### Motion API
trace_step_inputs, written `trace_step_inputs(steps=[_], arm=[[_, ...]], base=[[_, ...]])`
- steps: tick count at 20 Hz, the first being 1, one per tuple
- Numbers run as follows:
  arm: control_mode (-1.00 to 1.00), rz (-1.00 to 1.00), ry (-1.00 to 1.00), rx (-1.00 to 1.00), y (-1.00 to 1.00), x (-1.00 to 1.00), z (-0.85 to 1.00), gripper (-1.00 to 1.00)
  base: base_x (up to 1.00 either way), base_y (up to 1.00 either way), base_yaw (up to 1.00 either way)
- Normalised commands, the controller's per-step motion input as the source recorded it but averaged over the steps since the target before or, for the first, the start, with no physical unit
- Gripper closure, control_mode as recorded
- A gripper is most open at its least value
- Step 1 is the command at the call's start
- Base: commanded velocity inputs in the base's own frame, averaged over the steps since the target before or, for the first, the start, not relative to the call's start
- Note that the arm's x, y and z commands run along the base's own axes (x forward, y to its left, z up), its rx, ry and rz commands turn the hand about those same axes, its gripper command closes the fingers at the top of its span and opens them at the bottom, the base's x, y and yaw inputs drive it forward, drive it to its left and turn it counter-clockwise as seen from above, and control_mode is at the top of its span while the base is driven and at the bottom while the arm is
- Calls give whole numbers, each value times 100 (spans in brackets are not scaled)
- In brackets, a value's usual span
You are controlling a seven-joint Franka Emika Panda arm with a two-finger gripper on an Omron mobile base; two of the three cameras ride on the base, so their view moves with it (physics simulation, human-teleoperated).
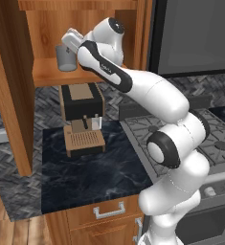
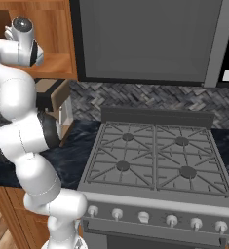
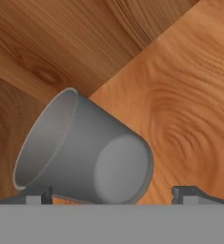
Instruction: There is a bowl on the dining counter. Grab a lemon wedge from the fridge and place it in the bowl. Then get the liquor bottle and glass cup from the cabinet and place them next to the bowl.
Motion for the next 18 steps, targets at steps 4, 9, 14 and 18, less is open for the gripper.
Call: trace_step_inputs(steps=[4, 9, 14, 18], arm=[[-100, 0, 3, 0, 0, 0, -17, -100], [-100, 0, 2, 0, 0, 0, -15, -100], [-100, 0, 1, 0, 0, 0, -10, -100], [-100, 0, 0, 0, -1, 0, 3, -100]], base=[[0, 0, 0], [0, 0, 0], [0, 0, 0], [0, 0, 0]])
